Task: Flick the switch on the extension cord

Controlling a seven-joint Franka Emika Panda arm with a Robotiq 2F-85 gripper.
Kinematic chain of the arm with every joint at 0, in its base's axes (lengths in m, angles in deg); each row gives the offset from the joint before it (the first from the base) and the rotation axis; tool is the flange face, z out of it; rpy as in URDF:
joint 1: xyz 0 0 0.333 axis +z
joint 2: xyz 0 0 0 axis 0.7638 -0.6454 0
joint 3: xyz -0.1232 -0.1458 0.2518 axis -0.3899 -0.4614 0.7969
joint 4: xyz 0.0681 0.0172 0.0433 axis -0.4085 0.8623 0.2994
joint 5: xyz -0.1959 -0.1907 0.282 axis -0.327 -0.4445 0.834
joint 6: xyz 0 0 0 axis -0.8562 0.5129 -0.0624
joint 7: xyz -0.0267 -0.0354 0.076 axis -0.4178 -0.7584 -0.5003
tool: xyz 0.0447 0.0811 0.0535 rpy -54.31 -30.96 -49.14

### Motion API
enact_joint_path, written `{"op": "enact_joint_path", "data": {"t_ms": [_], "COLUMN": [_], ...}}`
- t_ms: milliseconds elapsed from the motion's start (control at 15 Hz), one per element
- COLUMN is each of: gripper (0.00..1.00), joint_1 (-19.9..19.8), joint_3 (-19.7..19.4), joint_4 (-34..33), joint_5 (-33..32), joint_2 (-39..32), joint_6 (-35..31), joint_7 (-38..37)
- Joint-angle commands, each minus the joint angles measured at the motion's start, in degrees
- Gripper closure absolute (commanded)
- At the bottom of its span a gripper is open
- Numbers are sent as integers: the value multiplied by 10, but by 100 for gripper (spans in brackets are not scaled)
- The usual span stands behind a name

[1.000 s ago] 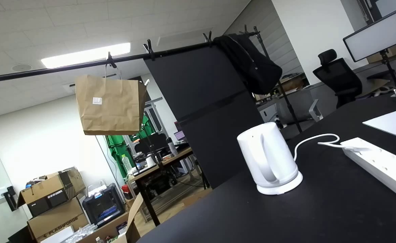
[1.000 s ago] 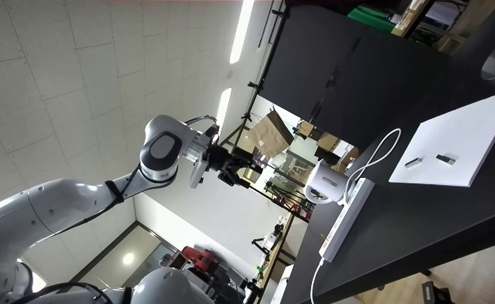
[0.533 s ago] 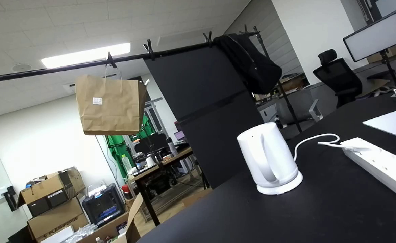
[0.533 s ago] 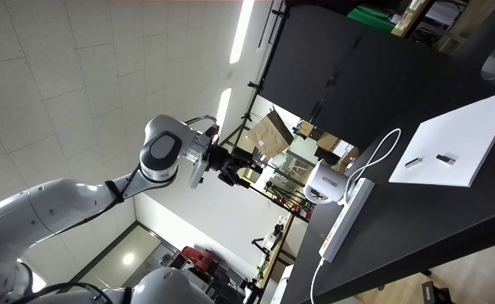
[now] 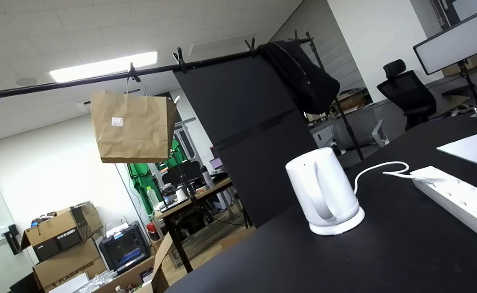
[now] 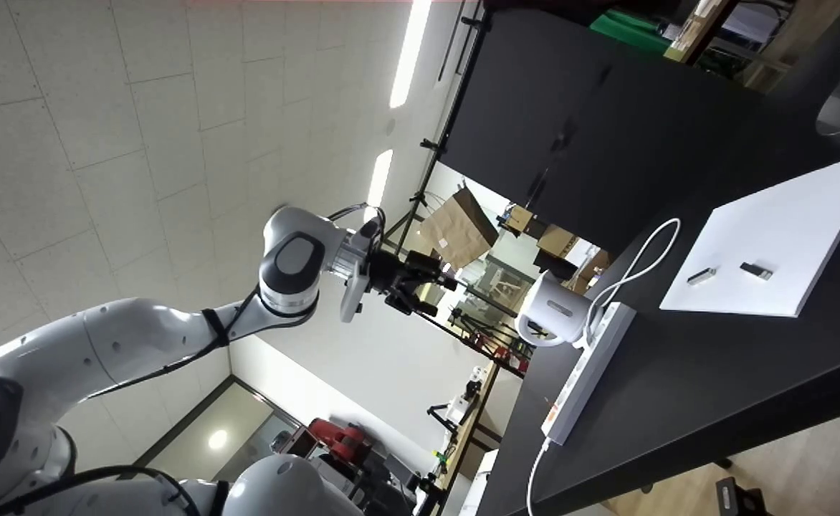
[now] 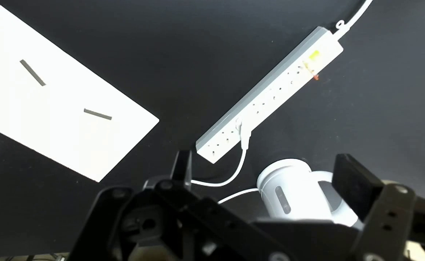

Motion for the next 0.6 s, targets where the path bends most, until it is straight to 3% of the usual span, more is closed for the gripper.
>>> {"op": "enact_joint_path", "data": {"t_ms": [0,133,267,400,533], "gripper": [0,0,0,0,0], "joint_1": [-16,-34,-100,-154,-165], "joint_3": [84,139,227,300,343], "joint_4": [-38,-59,-88,-125,-168], "joint_5": [-42,-86,-130,-186,-237], "joint_2": [-88,-135,-179,-217,-261], "joint_6": [-61,-83,-87,-55,6], "joint_7": [-113,-201,-286,-371,-455]}}
